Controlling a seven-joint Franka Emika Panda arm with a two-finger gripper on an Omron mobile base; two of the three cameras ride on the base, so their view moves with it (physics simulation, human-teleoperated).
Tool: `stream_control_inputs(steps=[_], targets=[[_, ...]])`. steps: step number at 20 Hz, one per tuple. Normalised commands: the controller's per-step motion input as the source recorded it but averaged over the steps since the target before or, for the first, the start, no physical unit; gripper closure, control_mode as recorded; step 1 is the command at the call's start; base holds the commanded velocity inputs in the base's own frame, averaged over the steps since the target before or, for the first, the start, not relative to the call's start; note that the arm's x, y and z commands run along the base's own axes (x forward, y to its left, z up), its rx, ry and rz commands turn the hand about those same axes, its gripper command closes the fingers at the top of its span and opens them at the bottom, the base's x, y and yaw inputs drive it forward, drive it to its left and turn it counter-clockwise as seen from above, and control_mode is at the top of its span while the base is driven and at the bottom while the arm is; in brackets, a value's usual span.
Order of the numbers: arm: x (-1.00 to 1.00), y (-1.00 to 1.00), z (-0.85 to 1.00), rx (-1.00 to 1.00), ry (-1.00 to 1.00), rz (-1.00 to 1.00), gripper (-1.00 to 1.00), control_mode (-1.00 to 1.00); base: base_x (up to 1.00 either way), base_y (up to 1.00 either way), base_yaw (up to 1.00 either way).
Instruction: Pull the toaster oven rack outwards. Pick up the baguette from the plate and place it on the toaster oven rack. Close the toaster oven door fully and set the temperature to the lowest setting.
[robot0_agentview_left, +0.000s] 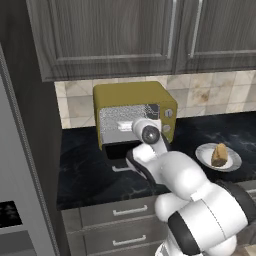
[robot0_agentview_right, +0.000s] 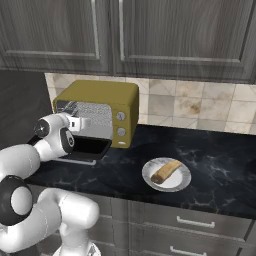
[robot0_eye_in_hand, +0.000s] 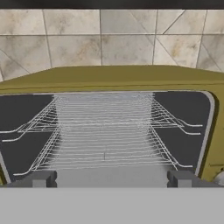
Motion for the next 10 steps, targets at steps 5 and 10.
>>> stream_control_inputs(steps=[5,10], targets=[[0.24,0.0,-0.13,0.0,0.0,0.0,-1.0,-1.0,0.0,0.0,0.0],[0.17,0.0,-0.18,0.0,0.0,0.0,-1.0,-1.0,0.0,0.0,0.0]])
